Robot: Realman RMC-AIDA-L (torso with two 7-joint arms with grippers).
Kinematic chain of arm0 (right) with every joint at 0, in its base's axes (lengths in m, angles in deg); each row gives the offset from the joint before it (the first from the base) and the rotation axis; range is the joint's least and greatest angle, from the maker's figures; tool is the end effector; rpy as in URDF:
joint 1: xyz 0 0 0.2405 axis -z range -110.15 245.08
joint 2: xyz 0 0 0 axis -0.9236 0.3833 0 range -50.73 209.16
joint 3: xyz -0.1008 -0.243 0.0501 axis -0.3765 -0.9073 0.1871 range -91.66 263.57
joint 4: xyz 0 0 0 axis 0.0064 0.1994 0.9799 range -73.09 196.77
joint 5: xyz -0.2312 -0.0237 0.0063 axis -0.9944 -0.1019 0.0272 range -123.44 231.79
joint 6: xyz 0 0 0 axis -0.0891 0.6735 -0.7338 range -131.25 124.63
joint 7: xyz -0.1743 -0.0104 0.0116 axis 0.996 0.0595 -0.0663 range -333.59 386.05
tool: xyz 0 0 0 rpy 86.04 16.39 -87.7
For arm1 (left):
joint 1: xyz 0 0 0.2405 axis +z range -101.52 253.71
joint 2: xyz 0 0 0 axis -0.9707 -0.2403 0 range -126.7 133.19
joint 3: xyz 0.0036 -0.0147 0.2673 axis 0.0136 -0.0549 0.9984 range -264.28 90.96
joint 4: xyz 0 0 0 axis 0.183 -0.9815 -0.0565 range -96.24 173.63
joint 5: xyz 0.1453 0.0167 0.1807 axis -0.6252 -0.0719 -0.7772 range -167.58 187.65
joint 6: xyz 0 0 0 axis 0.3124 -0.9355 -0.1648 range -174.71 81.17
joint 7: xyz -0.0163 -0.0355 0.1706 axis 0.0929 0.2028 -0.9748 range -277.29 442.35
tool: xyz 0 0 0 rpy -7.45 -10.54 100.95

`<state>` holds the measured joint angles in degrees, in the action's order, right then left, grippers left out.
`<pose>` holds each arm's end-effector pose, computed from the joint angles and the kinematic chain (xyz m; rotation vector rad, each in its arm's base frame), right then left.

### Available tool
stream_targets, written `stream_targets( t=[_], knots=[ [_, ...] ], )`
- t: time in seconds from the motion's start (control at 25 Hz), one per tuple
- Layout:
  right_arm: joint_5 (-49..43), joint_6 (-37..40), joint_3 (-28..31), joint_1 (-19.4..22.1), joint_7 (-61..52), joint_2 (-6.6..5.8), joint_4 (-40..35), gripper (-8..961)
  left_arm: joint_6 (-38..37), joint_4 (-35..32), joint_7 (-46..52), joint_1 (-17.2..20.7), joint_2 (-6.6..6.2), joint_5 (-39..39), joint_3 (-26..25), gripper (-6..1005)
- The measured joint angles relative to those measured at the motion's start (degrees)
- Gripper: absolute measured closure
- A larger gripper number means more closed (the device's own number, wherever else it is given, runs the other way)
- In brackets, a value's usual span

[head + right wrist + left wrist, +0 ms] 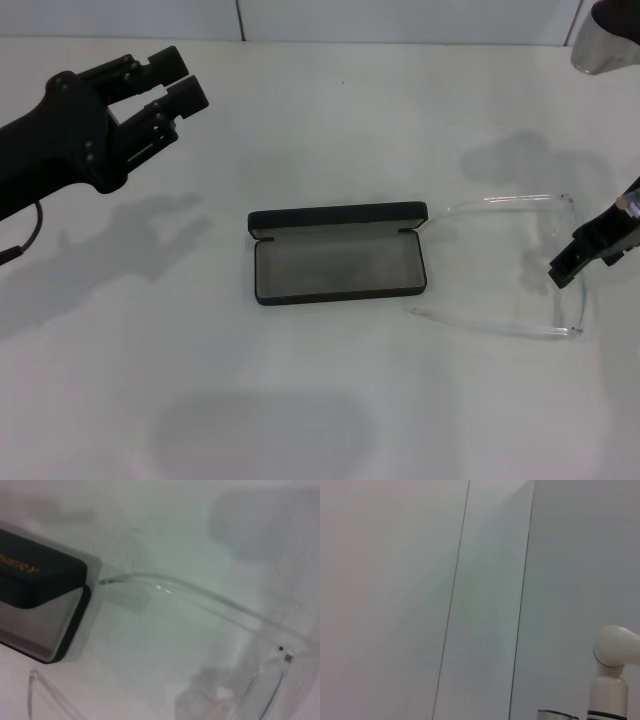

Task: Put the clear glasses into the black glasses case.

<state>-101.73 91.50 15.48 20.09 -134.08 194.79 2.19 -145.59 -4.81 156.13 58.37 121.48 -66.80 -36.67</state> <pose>0.2136 0.4168 -0.0100 -2.3336 1.3655 -0.6632 -0.2456 0.3289 0.0388 -2.3879 -0.3632 -1.2983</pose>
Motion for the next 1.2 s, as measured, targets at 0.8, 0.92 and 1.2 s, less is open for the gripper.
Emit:
stream_targets(
  t=[0.8,0.92,1.2],
  knots=[
    [-0.55,-1.40,-0.01,0.38,1.74,-0.18,1.30,457,-0.32,1.58,0.14,1.00,0.13,0.01,0.11,601],
    [-0.55,-1.86,-0.01,0.97,2.22,-0.18,1.29,539,-0.32,1.58,0.14,1.24,0.25,0.02,0.02,600],
    [-0.54,-2.97,0.01,1.66,3.45,-0.21,1.27,794,-0.85,1.58,0.15,1.57,0.55,0.04,-0.13,601]
  ],
)
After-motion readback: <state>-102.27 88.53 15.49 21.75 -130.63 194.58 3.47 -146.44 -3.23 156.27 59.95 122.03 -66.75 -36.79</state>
